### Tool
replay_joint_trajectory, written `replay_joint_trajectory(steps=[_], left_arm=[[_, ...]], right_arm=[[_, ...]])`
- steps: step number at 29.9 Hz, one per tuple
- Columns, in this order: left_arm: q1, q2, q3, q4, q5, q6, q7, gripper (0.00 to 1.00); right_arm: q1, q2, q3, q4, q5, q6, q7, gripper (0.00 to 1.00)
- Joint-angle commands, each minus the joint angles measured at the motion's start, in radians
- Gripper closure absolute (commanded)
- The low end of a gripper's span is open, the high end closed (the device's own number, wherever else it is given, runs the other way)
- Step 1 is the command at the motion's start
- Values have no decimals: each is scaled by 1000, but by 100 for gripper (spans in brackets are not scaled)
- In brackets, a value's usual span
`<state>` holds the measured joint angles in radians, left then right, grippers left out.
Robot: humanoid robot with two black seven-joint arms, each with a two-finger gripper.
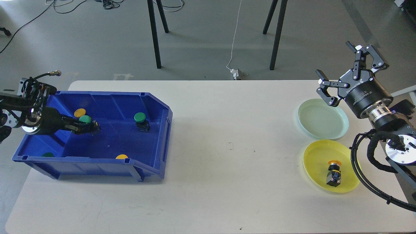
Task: Pass button and place on color plate
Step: 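Grasp a green-topped button in the bin with the left gripper, then lift the green button and extend it toward the right gripper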
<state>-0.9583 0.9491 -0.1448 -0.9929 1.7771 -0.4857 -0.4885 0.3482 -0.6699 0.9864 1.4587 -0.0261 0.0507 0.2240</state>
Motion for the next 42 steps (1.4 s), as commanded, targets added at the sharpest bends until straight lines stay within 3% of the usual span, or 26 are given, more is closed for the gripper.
replay_joint_trajectory(steps=[1, 7, 11, 14, 19, 23, 32, 42], left_arm=[[-80, 135, -12, -209, -71, -3, 0, 97], [-112, 182, -175, -411, -264, -3, 0, 96], [-114, 59, -243, -414, -468, -3, 0, 96], [-114, -109, -246, -345, -566, -3, 0, 96], [-106, -413, -246, -124, -686, -3, 0, 96], [-106, -532, -246, -21, -751, -3, 0, 95], [-62, -601, -248, 33, -755, -3, 0, 95], [-59, -602, -257, 33, -758, -3, 0, 95]], right_arm=[[0, 1, 0, -6, 0, 0, 0, 3], [-23, 0, -3, -5, -12, 1, 0, 3], [-63, -8, 0, 8, -15, 9, 1, 3], [-110, -10, 17, 29, -17, 44, 1, 3], [-189, -10, 78, 60, -17, 72, 3, 3], [-201, -4, 61, 104, -23, 74, 3, 3], [-154, 138, -31, 103, -170, 75, 5, 3], [49, 142, -172, 69, -159, 80, 31, 2]])
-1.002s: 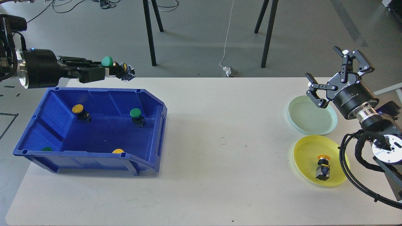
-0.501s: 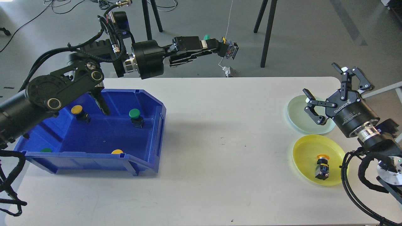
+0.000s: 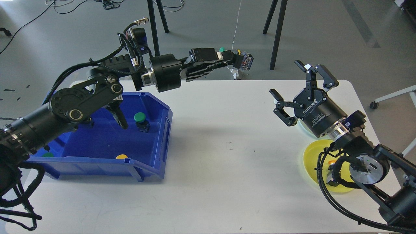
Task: Pass button and place on color plate
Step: 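Grasp the green button from the left gripper with the right gripper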
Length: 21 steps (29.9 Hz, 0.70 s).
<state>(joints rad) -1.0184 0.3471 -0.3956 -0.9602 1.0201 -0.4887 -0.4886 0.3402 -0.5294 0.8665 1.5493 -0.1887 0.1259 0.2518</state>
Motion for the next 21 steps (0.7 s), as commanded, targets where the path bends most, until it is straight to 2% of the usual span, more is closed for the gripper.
replay_joint_trajectory(steps=[1, 10, 21], left_arm=[[3, 0, -9, 0, -2, 0, 0, 95], [3, 0, -11, 1, -2, 0, 0, 95], [4, 0, -11, 1, 0, 0, 0, 95]], right_arm=[[83, 5, -79, -35, 3, 9, 3, 2], [210, 98, -158, -143, 6, 12, 4, 2], [263, 123, -173, -175, 12, 20, 14, 3]])
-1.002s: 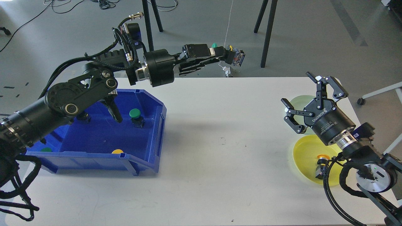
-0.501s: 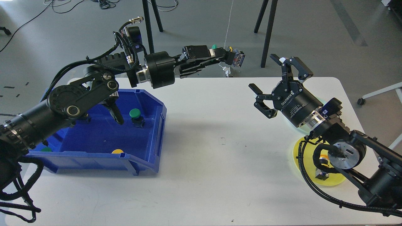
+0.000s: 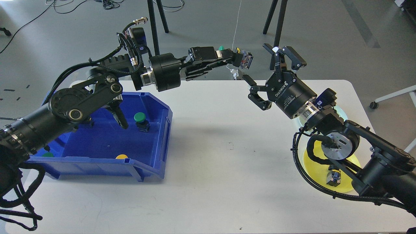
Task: Pass button and place on color plate
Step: 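Grasp the green button from the left gripper with the right gripper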
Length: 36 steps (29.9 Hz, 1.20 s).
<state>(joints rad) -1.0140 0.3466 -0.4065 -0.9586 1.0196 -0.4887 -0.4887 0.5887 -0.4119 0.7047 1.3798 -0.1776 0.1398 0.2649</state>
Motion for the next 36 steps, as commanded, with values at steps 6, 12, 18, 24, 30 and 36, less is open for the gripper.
replay_joint_trajectory(steps=[6, 12, 18, 24, 30, 36], left_arm=[[0, 0, 0, 0, 1, 0, 0, 95], [2, 0, 0, 0, 1, 0, 0, 95], [2, 0, 0, 0, 1, 0, 0, 95], [2, 0, -1, 0, -1, 0, 0, 95], [2, 0, -1, 4, -3, 0, 0, 95], [3, 0, -1, 8, -3, 0, 0, 90]], right_arm=[[68, 30, -74, -31, 1, 30, 2, 3], [79, 61, -76, -51, 39, 21, 5, 5], [79, 58, -76, -53, 50, 21, 5, 21], [79, 54, -76, -50, 49, 24, 5, 70], [80, 58, -74, -51, 46, 20, 5, 96], [80, 53, -76, -51, 47, 20, 5, 99]])
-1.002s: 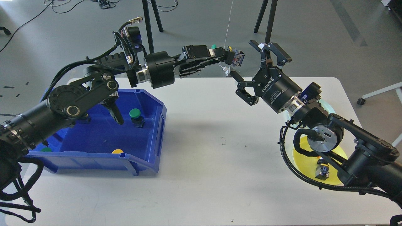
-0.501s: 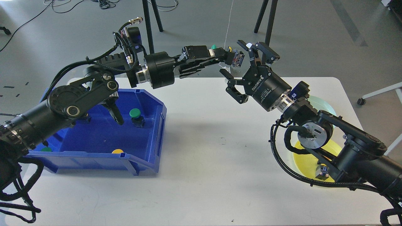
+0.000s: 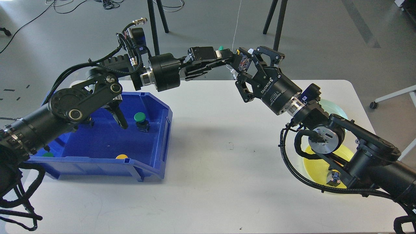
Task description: Pass button and place on color plate
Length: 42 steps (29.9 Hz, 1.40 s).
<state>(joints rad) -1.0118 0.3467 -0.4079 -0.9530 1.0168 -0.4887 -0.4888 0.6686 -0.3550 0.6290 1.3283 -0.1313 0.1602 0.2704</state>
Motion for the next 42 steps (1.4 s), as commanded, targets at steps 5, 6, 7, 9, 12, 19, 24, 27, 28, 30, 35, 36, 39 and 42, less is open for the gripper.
replay_joint_trajectory(steps=[5, 6, 7, 9, 12, 19, 24, 27, 28, 30, 35, 36, 39, 42], left_arm=[[2, -8, -16, 2, -1, 0, 0, 56], [2, -8, -16, 2, -1, 0, 0, 53], [2, -9, -16, 2, -3, 0, 0, 47], [2, -9, -19, 0, -3, 0, 0, 43], [4, -9, -19, 2, -3, 0, 0, 41], [5, -9, -20, 2, -3, 0, 0, 41], [5, -11, -20, 2, -3, 0, 0, 40], [5, -14, -20, 2, -3, 0, 0, 40], [5, -14, -20, 2, -3, 0, 0, 40], [5, -14, -20, 2, -3, 0, 0, 40], [5, -14, -20, 2, -3, 0, 0, 40], [5, -14, -20, 2, -3, 0, 0, 40], [5, -14, -20, 2, -3, 0, 0, 40], [5, -14, -20, 2, -3, 0, 0, 40]], right_arm=[[0, -9, -2, -1, 1, -1, 0, 99], [-1, -9, -2, 0, 1, -1, 0, 99], [-1, -10, -2, 0, 1, -1, 0, 99], [-6, -13, 0, -1, 1, -2, 0, 99], [-17, -19, 1, -1, 2, -14, 0, 99], [-93, -67, 104, -43, 6, -126, -4, 99], [-149, -47, 250, -158, 7, -411, -14, 99], [-147, -21, 278, -231, 16, -579, -14, 100], [-142, -12, 279, -260, 24, -632, -14, 100], [-123, 10, 270, -338, 29, -649, -23, 100], [-50, 102, 258, -587, 29, -649, -120, 100], [-47, 109, 258, -616, 29, -649, -128, 100], [-37, 119, 250, -661, 25, -649, -167, 100], [-18, 155, 204, -754, 29, -649, -223, 96]])
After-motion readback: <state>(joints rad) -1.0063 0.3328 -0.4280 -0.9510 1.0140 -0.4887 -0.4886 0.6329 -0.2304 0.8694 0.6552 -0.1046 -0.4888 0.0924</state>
